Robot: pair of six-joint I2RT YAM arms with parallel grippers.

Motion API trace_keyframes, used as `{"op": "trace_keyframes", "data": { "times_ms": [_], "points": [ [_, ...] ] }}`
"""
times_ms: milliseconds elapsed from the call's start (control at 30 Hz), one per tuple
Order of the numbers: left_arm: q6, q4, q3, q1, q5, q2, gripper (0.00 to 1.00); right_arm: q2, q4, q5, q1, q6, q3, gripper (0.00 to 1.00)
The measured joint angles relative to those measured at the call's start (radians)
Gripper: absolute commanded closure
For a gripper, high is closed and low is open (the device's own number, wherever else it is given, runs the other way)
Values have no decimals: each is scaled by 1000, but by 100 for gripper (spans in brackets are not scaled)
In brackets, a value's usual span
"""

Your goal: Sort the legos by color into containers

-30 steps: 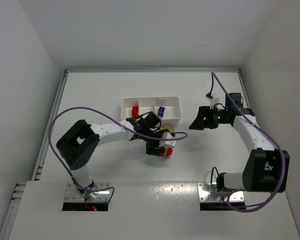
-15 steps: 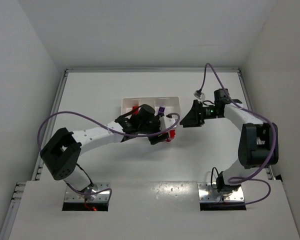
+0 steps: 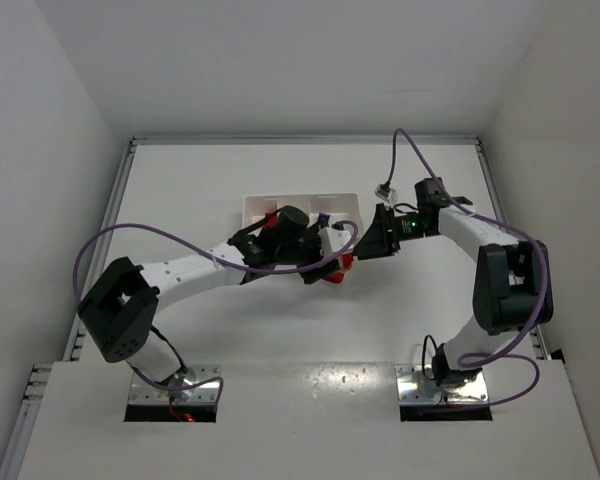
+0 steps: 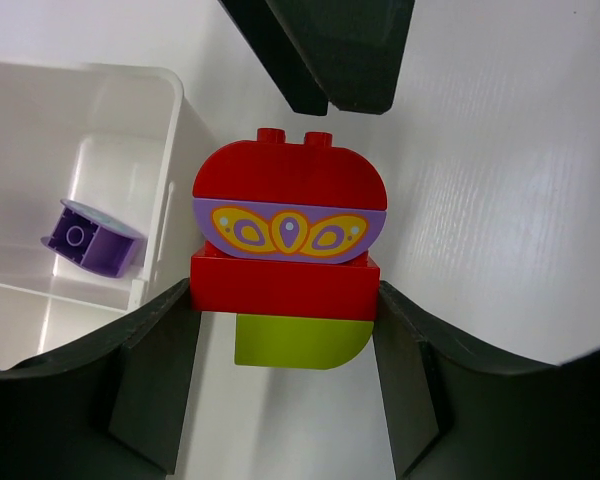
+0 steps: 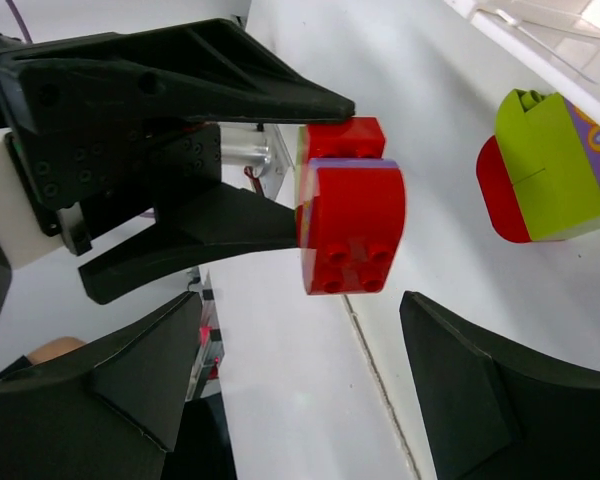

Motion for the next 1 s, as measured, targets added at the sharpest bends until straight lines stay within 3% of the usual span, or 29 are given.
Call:
{"op": "trace_keyframes", "data": {
  "times_ms": [267, 433, 567, 600, 633, 767, 867, 1000],
  "points": [
    [-12, 18, 0, 0, 1, -15, 93, 32, 23, 13, 11, 13, 0, 30],
    [-18, 28, 0, 0, 1, -25, 93, 48, 48, 10, 24, 34, 2, 47],
    [-27, 35, 0, -1, 2, -26, 93, 54, 68, 4, 33, 44, 13, 47],
    [-29, 37, 0, -1, 2, -26, 93, 54, 74, 3, 35, 46, 14, 50],
    [-31, 39, 0, -2, 2, -26, 93, 54, 80, -1, 38, 48, 16, 62],
    [-34, 40, 0, -2, 0, -27, 93, 55, 92, 0, 42, 68, 18, 91],
    [-34, 40, 0, -2, -3, -27, 93, 55, 92, -2, 39, 66, 18, 100],
    [-45, 59, -11, -3, -11, -36, 94, 55, 60, -6, 27, 38, 29, 100]
  ]
}}
